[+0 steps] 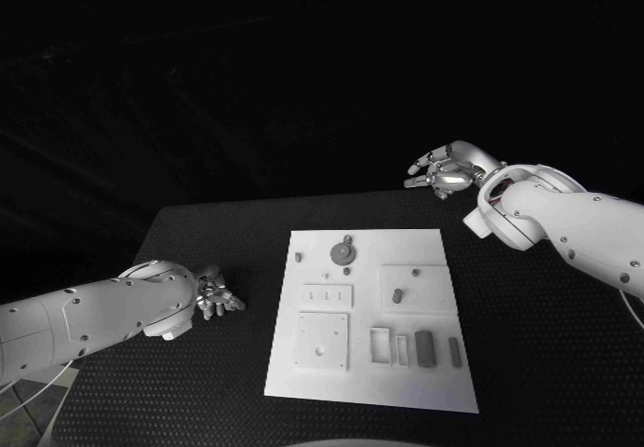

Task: Assemble the parts on the task board

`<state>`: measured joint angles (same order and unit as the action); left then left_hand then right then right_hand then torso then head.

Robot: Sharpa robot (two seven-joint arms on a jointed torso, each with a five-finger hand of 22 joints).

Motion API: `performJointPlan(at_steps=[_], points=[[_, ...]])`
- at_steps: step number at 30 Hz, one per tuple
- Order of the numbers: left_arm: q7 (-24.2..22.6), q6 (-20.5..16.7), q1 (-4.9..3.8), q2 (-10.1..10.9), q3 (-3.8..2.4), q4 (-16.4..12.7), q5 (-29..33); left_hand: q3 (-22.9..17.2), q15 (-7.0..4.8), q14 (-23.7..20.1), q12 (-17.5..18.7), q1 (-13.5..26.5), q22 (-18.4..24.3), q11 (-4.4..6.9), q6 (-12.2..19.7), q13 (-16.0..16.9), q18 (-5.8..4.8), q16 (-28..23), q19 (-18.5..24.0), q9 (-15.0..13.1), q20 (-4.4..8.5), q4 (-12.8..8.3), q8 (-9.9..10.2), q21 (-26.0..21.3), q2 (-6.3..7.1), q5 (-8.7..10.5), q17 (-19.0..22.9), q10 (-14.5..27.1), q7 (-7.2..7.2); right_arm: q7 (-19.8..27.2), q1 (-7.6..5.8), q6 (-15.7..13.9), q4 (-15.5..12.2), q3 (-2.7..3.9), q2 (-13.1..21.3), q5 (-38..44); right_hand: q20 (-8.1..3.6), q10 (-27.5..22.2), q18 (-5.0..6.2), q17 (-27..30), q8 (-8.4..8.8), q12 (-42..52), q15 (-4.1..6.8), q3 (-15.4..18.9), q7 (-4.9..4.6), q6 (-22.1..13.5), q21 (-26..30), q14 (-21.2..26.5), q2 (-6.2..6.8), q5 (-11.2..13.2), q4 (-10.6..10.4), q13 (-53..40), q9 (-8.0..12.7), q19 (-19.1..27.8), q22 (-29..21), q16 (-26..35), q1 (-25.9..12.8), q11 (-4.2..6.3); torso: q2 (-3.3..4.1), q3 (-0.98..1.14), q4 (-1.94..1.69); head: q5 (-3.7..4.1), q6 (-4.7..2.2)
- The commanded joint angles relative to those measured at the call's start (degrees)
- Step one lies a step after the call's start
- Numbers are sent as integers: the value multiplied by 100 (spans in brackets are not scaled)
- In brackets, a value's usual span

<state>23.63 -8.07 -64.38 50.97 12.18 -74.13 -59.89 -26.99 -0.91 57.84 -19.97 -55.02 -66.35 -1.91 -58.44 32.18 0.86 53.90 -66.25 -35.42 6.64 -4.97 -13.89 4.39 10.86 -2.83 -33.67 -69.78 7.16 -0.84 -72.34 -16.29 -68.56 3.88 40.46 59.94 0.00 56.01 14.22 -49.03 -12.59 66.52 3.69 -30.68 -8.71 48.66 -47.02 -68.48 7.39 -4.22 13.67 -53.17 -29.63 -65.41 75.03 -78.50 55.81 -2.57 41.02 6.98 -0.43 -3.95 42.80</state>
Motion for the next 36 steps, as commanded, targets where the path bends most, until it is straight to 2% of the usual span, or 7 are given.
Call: performJointPlan(at_steps=[1, 9, 15, 22, 36], points=[[-121, 9, 50, -49, 21, -27, 102, -9, -7, -50, 27, -5, -8, 10, 51, 9, 43, -33, 22, 76, -3, 35, 49, -25, 12, 0, -9, 40, -5, 20, 1, 50, -6, 2, 1, 1, -46, -45, 78, -3, 33, 28, 3, 8, -38, 8, 29, 46, 14, -13, -30, 5, 8, 10, 88, -25, -54, -1, 1, -2, -2, 5, -2], [-124, -57, 50, -25, 16, -39, 83, -18, -8, -48, 28, -56, -19, 8, 65, 18, 44, -31, 25, 76, -3, 17, 50, -23, 8, 0, -21, 44, 1, 19, 2, 57, 1, 2, 1, 1, -46, -45, 78, -3, 33, 29, 3, 8, -38, 7, 29, 46, 14, -13, -29, 6, 9, 10, 88, -25, -52, -1, 2, -4, -5, 12, 0], [-115, -92, 46, 70, -13, -139, 64, -13, -8, -48, 27, -74, -24, 8, 65, 23, 44, -31, 25, 75, -4, 4, 47, -22, 28, 0, -26, 45, 1, 17, 3, 61, 6, 2, 2, 1, -46, -45, 78, -3, 34, 29, 3, 8, -38, 7, 29, 45, 14, -13, -29, 7, 10, 9, 88, -25, -52, -1, 3, -5, -4, 26, 7], [-104, -84, 1, 170, -20, -228, 51, -11, -8, -47, 25, -93, -29, 9, 61, 28, 44, -30, 24, 73, -4, -6, 41, -20, 40, 0, -31, 43, -1, 15, 3, 62, 8, 2, -5, 1, -46, -46, 78, -3, 34, 30, 2, 8, -38, 6, 29, 45, 13, -13, -29, 7, 10, 9, 88, -25, -52, -2, -3, -2, -7, 18, 13], [-83, -142, -10, 175, -21, -230, 57, -8, -8, -47, 26, -94, -32, 8, 59, 30, 42, -31, 23, 72, -5, -4, 38, -19, 46, -1, -34, 44, -1, 15, 5, 65, 18, 2, -12, 1, -46, -46, 78, -3, 34, 31, 2, 9, -38, 5, 29, 45, 13, -13, -29, 9, 12, 9, 89, -26, -51, -2, 1, 3, 1, 14, 19]])
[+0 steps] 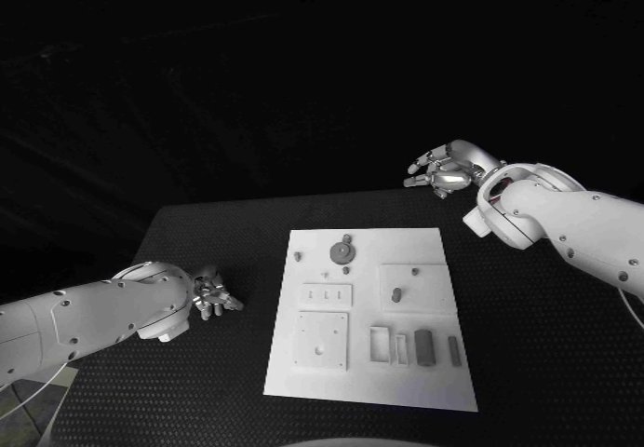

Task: Assemble the parts on the task board

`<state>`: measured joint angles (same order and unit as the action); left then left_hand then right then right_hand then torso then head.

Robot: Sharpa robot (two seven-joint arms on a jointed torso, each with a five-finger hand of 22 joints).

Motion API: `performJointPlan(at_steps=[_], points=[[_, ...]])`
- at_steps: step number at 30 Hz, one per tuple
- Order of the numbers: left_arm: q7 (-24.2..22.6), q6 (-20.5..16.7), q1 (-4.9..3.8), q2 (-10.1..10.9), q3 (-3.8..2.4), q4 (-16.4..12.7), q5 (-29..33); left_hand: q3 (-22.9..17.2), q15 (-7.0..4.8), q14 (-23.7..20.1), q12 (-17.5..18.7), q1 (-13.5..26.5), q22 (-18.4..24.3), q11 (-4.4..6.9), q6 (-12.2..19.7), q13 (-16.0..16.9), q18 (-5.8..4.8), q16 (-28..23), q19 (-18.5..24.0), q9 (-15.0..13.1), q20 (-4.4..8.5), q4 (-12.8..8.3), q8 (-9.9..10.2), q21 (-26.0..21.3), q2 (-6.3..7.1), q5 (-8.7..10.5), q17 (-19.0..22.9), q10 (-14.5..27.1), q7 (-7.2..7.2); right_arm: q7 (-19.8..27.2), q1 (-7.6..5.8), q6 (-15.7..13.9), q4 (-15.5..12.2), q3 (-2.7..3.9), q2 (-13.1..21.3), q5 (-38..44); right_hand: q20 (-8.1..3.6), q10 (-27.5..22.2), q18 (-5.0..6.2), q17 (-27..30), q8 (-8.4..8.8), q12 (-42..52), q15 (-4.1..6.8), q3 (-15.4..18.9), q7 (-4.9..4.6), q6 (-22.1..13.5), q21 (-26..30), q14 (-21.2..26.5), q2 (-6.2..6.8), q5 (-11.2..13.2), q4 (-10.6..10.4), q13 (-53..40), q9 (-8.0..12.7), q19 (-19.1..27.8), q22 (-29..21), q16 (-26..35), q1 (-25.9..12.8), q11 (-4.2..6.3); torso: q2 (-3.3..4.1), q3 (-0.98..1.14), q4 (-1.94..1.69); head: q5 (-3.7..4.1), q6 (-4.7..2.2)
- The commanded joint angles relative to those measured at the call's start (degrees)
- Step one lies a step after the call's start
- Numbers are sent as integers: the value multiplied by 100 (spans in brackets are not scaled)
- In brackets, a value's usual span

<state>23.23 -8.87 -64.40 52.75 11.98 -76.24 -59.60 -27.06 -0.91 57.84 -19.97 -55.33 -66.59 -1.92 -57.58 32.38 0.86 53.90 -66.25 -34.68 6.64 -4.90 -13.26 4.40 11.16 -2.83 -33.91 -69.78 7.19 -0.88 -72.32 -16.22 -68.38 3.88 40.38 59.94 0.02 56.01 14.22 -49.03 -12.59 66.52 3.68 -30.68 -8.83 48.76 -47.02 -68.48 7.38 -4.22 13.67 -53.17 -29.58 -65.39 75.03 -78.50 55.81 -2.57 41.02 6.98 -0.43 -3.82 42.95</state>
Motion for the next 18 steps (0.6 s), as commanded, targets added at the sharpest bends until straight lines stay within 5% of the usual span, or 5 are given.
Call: performJointPlan(at_steps=[1, 18], points=[[-39, -75, -9, -2, -1, -20, 28, -2, -7, -47, 26, -64, -8, 9, -27, 10, 42, -31, 23, -2, -5, -10, -24, -20, 16, -1, -10, 44, -4, 19, 3, 57, 0, 2, -4, 2, -49, -46, 77, -3, 34, 32, 2, 9, -27, -5, 29, 45, 13, -13, -29, 9, 6, 7, 89, -26, -51, -2, 2, 2, -1, 1, 5], [-51, -48, -69, 39, -4, -43, 17, -18, -8, -46, 25, -119, -22, 11, -32, 21, 43, -33, 23, -6, -4, -24, -35, -19, -40, -1, -23, 41, -8, 17, 3, 62, 5, 2, -14, 2, -49, -46, 77, -3, 34, 33, 2, 9, -27, -6, 29, 45, 13, -13, -29, 11, 8, 7, 89, -26, -51, -2, 0, -2, -2, -2, 4]])
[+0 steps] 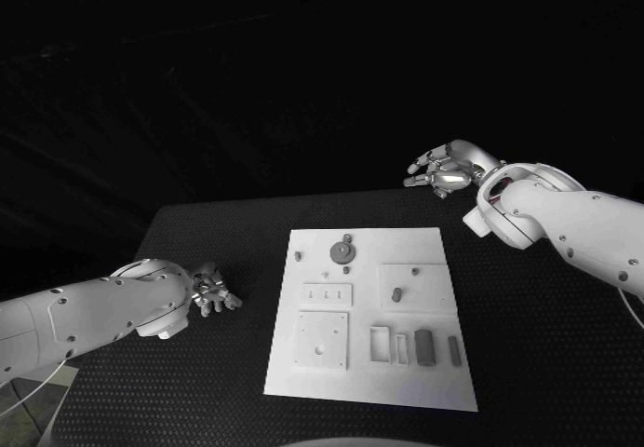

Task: Assemble the parts on the task board

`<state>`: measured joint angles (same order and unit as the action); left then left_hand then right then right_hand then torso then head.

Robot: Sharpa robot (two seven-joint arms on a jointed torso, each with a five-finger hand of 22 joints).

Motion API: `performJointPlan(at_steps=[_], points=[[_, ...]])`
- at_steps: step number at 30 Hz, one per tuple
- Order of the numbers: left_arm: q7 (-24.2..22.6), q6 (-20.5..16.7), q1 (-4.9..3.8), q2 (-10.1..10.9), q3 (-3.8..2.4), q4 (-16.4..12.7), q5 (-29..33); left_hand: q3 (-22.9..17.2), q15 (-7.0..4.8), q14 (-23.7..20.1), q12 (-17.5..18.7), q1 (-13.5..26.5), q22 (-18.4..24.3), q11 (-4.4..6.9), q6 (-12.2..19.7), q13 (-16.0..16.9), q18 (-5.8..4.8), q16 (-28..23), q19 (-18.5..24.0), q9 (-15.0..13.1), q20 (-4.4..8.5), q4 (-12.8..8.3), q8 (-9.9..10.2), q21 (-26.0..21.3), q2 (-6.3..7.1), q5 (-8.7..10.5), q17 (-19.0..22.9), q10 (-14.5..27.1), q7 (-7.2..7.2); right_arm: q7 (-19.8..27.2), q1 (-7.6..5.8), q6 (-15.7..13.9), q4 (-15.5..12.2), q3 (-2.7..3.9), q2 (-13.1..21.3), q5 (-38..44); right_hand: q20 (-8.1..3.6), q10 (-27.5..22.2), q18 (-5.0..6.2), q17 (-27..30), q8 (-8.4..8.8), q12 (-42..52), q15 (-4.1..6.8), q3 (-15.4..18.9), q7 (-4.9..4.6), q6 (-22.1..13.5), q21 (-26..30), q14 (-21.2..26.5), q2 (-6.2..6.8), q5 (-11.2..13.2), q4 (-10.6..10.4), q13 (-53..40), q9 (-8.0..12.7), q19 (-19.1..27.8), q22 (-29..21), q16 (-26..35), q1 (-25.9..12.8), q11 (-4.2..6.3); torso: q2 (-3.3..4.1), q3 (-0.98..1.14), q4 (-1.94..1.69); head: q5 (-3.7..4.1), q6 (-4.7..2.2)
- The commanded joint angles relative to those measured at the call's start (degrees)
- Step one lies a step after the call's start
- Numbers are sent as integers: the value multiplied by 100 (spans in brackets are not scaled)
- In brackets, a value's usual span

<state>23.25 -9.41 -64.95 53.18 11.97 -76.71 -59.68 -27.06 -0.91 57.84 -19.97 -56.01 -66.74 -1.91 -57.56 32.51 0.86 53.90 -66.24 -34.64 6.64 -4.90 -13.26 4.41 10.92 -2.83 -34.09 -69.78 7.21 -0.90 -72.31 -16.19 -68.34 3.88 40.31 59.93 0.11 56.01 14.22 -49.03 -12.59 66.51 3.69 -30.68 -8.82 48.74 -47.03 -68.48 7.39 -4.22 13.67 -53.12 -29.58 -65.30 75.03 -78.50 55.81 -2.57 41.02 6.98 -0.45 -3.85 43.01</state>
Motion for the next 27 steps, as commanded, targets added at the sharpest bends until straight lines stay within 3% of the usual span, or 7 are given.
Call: performJointPlan(at_steps=[1, 11, 27], points=[[-52, 13, -15, -4, -2, 6, 30, -18, -8, -46, 25, -56, -9, 11, -35, 9, 43, -33, 22, -10, -4, -26, -37, -20, -26, -1, -7, 40, -10, 19, 2, 59, 1, 2, -7, 2, -58, -46, 78, -3, 34, 33, 2, 9, -27, -4, 29, 45, 13, -13, -29, 6, 8, -2, 89, -26, -51, -2, 0, -1, 0, 1, -1], [20, 193, -17, -1, -2, 9, 52, -9, -8, -44, 26, -109, -24, 12, -40, 19, 42, -34, 25, -13, -5, -68, -47, -19, -98, -2, -21, 39, -13, 19, 3, 63, 1, 2, -8, 2, -58, -47, 78, -3, 34, 34, 1, 9, -27, -4, 29, 45, 13, -13, -29, 7, 9, -2, 89, -26, -51, -3, 1, 1, 1, -2, 12], [34, 215, -18, -3, -2, 21, 52, 34, -8, -34, 22, -66, -36, 16, -63, 28, 39, -33, 17, -18, -5, -54, -66, -16, -97, -2, -33, 27, -23, 21, 4, 60, 3, 2, -4, 2, -58, -47, 78, -2, 34, 35, 1, 10, -28, -4, 30, 46, 14, -13, -29, 8, 9, -1, 89, -26, -52, -3, 2, -3, 0, 3, 17]])
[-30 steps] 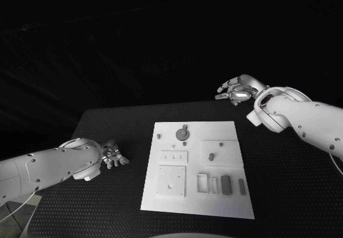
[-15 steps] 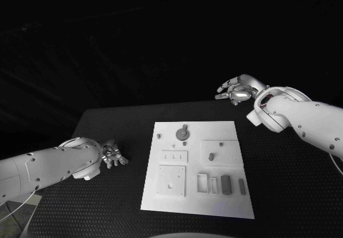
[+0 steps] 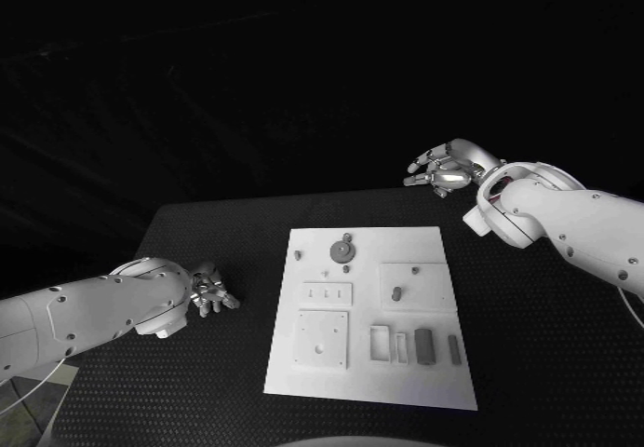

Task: Assemble the parts on the task board

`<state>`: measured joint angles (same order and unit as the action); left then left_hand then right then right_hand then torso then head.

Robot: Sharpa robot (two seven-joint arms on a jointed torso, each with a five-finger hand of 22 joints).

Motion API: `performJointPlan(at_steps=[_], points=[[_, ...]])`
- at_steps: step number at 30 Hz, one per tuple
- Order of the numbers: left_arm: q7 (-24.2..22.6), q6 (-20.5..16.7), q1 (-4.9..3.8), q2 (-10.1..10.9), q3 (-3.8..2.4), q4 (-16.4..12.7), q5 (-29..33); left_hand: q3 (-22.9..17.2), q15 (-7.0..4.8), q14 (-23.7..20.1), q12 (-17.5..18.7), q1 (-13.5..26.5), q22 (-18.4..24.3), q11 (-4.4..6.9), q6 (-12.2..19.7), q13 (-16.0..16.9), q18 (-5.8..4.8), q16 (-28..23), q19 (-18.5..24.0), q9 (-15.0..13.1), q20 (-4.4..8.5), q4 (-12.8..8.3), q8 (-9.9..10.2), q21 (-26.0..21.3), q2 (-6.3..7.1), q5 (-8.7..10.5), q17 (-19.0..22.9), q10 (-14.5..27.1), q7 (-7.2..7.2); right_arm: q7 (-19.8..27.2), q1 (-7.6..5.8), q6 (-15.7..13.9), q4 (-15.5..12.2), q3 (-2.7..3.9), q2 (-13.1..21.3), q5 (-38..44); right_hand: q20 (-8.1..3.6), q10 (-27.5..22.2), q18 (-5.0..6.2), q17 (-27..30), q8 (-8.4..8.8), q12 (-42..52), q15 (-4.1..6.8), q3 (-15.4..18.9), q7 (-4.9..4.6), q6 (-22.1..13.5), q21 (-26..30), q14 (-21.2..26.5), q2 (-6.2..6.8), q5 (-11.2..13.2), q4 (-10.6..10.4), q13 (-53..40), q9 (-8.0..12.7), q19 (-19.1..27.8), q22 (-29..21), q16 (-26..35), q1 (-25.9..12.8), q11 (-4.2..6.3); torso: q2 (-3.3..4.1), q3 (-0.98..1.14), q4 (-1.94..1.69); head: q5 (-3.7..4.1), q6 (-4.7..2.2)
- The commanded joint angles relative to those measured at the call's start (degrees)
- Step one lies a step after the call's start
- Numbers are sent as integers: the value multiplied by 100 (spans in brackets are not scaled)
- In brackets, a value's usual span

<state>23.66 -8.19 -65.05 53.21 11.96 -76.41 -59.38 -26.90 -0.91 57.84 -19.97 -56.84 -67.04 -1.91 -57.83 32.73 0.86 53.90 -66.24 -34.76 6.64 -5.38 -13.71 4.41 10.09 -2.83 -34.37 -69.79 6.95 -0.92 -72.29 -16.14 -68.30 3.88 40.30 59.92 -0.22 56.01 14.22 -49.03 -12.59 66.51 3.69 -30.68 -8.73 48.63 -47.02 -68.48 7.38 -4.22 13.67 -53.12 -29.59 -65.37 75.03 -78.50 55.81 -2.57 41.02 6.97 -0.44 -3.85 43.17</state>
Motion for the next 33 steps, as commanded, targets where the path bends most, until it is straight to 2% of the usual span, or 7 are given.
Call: performJointPlan(at_steps=[1, 7, 15, 23, 33], points=[[-12, 94, -8, -7, -2, -9, 22, 23, -10, -32, 21, 26, -9, 18, -41, 8, 40, -32, 15, -7, -4, 0, -24, -15, -16, -2, -7, 24, 1, 23, 2, 56, 0, 2, -3, 3, -25, -47, 78, -2, 34, 35, 1, 10, -37, 7, 30, 46, 13, -13, -29, 8, 10, 6, 89, -26, -52, -3, 2, -2, -1, 2, 1], [-42, 97, -8, -6, -2, -4, 22, 25, -31, 16, -3, 12, -32, 46, -114, 27, 52, -11, -28, -23, 14, 5, -72, 3, -107, -3, -31, -32, -37, 25, 3, 55, 1, 2, -4, 3, -25, -47, 78, -2, 34, 36, 1, 10, -37, 8, 30, 46, 13, -13, -30, 9, 10, 6, 89, -25, -52, -3, 1, 0, -1, 5, 8], [-110, 83, -8, -3, -2, 16, 163, 29, -64, 98, -34, -84, -88, 92, -230, 53, 51, 21, -94, -48, 40, -88, -143, 30, -529, -6, -74, -130, -94, 24, 5, 55, 5, 2, -1, 3, -25, -47, 78, -2, 34, 36, 1, 10, -37, 8, 30, 46, 13, -13, -31, 9, 11, 6, 89, -25, -53, -3, 1, 0, -1, 7, 15], [-143, 107, -11, -10, -2, 26, 207, 70, -76, 123, -31, -71, -118, 110, -275, 57, 46, 20, -105, -49, 55, -149, -164, 28, -714, -7, -94, -167, -118, 21, 5, 57, 0, 2, 2, 3, -25, -47, 78, -2, 33, 37, 1, 10, -37, 9, 30, 46, 12, -13, -31, 10, 11, 6, 89, -25, -53, -3, 2, 0, -2, 9, 23], [-159, 165, -11, -28, -2, 46, 227, 82, -83, 143, -1, -195, -166, 119, -312, 51, 30, -1, -115, -27, 66, -501, -167, 12, -934, -10, -126, -207, -132, 24, 8, 60, 3, 2, 4, 3, -25, -48, 78, -2, 32, 38, 1, 10, -37, 10, 30, 46, 12, -13, -30, 11, 11, 6, 89, -26, -51, -3, 1, 1, -1, 17, 35]])
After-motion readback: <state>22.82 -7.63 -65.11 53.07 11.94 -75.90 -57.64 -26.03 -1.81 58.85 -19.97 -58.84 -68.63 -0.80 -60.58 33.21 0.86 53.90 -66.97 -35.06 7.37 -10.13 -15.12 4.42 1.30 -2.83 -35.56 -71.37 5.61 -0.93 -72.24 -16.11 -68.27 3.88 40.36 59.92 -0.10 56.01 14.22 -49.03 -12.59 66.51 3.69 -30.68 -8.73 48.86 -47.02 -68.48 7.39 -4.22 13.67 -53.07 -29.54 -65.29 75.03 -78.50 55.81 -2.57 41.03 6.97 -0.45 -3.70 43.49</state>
